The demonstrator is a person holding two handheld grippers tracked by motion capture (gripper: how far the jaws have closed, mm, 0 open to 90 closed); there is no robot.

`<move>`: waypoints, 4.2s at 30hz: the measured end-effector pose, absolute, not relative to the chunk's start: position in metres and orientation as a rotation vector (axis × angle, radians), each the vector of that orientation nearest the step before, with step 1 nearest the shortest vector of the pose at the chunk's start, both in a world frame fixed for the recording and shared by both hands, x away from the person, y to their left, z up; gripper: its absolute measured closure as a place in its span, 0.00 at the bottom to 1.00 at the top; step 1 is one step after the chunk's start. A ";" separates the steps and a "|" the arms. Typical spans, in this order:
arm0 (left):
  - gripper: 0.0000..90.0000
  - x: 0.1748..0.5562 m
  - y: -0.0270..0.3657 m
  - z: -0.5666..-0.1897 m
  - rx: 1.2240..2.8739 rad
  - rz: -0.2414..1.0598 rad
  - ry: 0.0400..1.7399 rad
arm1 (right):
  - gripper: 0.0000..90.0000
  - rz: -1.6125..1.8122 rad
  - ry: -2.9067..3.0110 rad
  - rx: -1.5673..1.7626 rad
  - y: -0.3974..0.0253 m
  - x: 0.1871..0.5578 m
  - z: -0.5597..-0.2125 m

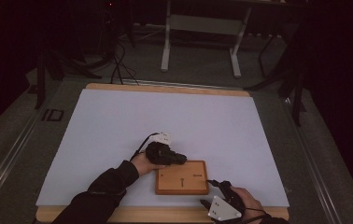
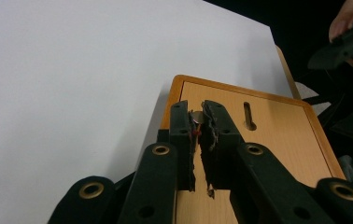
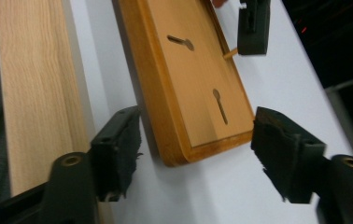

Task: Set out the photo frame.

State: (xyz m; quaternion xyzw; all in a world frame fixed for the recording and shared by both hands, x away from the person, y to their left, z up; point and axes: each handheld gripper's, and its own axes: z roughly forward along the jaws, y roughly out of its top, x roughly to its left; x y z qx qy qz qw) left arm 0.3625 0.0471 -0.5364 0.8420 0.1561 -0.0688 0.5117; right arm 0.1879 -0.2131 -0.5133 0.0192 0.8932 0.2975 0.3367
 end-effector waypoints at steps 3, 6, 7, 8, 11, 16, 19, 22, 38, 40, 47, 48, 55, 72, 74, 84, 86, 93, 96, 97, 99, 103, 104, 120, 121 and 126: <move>0.93 0.363 0.047 -0.536 2.031 -0.164 0.374 | 0.45 0.709 2.296 -0.036 -0.209 0.184 -0.519; 0.93 0.363 0.047 -0.536 2.030 -0.167 0.373 | 0.50 0.643 2.278 -0.121 -0.206 0.182 -0.524; 0.93 0.363 0.047 -0.536 2.030 -0.168 0.374 | 0.52 0.614 2.256 -0.149 -0.205 0.180 -0.526; 0.93 0.364 0.047 -0.536 2.030 -0.171 0.376 | 0.54 0.601 2.249 -0.165 -0.203 0.180 -0.527; 0.93 0.364 0.047 -0.536 2.030 -0.169 0.376 | 0.58 0.520 2.214 -0.224 -0.198 0.177 -0.534; 0.93 0.364 0.047 -0.536 2.033 -0.175 0.376 | 0.64 0.457 2.149 -0.302 -0.192 0.173 -0.542; 0.93 0.365 0.047 -0.536 2.029 -0.179 0.378 | 0.64 0.420 2.118 -0.333 -0.188 0.173 -0.546; 0.93 0.365 0.047 -0.536 2.028 -0.181 0.378 | 0.65 0.380 2.091 -0.362 -0.185 0.171 -0.550; 0.92 0.366 0.047 -0.535 2.033 -0.193 0.388 | 0.74 0.304 2.029 -0.388 -0.182 0.171 -0.554; 0.89 0.366 0.047 -0.535 2.038 -0.182 0.398 | 0.74 0.306 2.030 -0.389 -0.182 0.171 -0.553; 0.43 0.360 0.064 -0.524 1.987 -0.071 0.393 | 0.75 0.351 2.067 -0.378 -0.183 0.174 -0.542; 0.39 0.360 0.068 -0.522 1.977 -0.064 0.386 | 0.75 0.352 2.075 -0.378 -0.183 0.174 -0.540; 0.16 0.351 0.090 -0.507 1.944 0.086 0.425 | 0.76 0.377 2.119 -0.376 -0.184 0.181 -0.526; 0.15 0.319 0.140 -0.499 1.967 0.170 0.482 | 0.76 0.446 2.255 -0.362 -0.183 0.197 -0.496; 0.15 0.315 0.146 -0.500 1.970 0.170 0.494 | 0.76 0.461 2.283 -0.352 -0.183 0.201 -0.491; 0.15 0.295 0.164 -0.501 1.967 0.191 0.529 | 0.78 0.553 2.389 -0.298 -0.189 0.231 -0.466; 0.14 0.290 0.166 -0.501 1.968 0.196 0.531 | 0.78 0.561 2.402 -0.288 -0.189 0.235 -0.463; 0.14 0.280 0.169 -0.509 1.968 0.197 0.559 | 0.78 0.589 2.458 -0.269 -0.190 0.250 -0.453; 0.14 0.280 0.170 -0.512 1.962 0.192 0.561 | 0.78 0.605 2.491 -0.249 -0.190 0.257 -0.448; 0.14 0.280 0.170 -0.513 1.960 0.192 0.563 | 0.78 0.612 2.499 -0.246 -0.191 0.259 -0.448; 0.14 0.281 0.170 -0.513 1.962 0.193 0.562 | 0.78 0.629 2.510 -0.234 -0.191 0.263 -0.446; 0.14 0.282 0.170 -0.514 1.954 0.196 0.569 | 0.78 0.644 2.528 -0.220 -0.192 0.271 -0.442; 0.14 0.283 0.170 -0.514 1.953 0.194 0.568 | 0.77 0.649 2.528 -0.214 -0.192 0.274 -0.441; 0.14 0.285 0.171 -0.520 1.938 0.183 0.584 | 0.75 0.677 2.585 -0.122 -0.190 0.318 -0.430; 0.14 0.285 0.171 -0.520 1.937 0.183 0.586 | 0.75 0.677 2.588 -0.120 -0.189 0.321 -0.430; 0.14 0.286 0.171 -0.522 1.931 0.175 0.590 | 0.73 0.693 2.596 -0.061 -0.188 0.337 -0.431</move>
